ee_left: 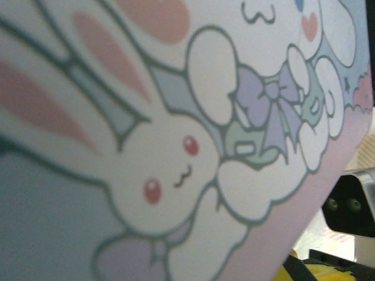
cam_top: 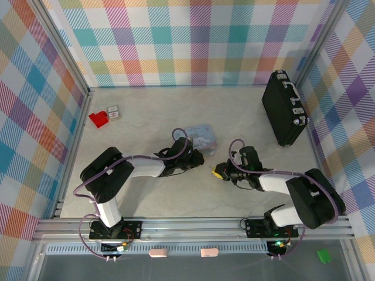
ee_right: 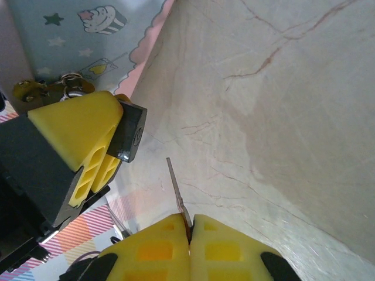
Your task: Unlock the padlock with the key
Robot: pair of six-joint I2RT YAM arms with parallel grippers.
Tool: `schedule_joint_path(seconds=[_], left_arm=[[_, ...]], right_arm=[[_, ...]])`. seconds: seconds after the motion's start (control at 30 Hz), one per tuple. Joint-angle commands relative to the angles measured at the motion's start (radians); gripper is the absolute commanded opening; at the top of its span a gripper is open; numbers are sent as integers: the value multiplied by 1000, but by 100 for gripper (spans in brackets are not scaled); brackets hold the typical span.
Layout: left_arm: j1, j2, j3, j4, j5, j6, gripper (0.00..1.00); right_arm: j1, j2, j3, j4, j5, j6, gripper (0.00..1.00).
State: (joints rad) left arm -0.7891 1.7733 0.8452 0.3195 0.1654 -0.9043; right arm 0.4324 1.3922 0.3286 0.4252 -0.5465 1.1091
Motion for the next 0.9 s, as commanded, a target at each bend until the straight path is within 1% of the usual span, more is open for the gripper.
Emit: schedule_joint_path(seconds=[0.0, 0.2, 0.33, 0.47, 0.6, 0.87], left_arm=[[17, -33, -14, 102, 47, -39, 0], [36, -14, -22, 143, 66, -70, 0], [45, -8, -31, 159, 72, -89, 0], [55, -4, -44, 187, 84, -116, 0], [62, -5, -48, 197, 92, -128, 0], [72, 17, -54, 243, 112, -156, 0]], right_arm=[[6, 36, -5, 105, -42, 42, 0], [7, 93, -10, 198, -58, 88, 0], [6, 131, -26, 314, -60, 119, 0], [-6, 175, -22, 364, -74, 116, 0], [-32, 241, -32, 501, -116, 153, 0], [-49, 293, -43, 612, -141, 164, 0]])
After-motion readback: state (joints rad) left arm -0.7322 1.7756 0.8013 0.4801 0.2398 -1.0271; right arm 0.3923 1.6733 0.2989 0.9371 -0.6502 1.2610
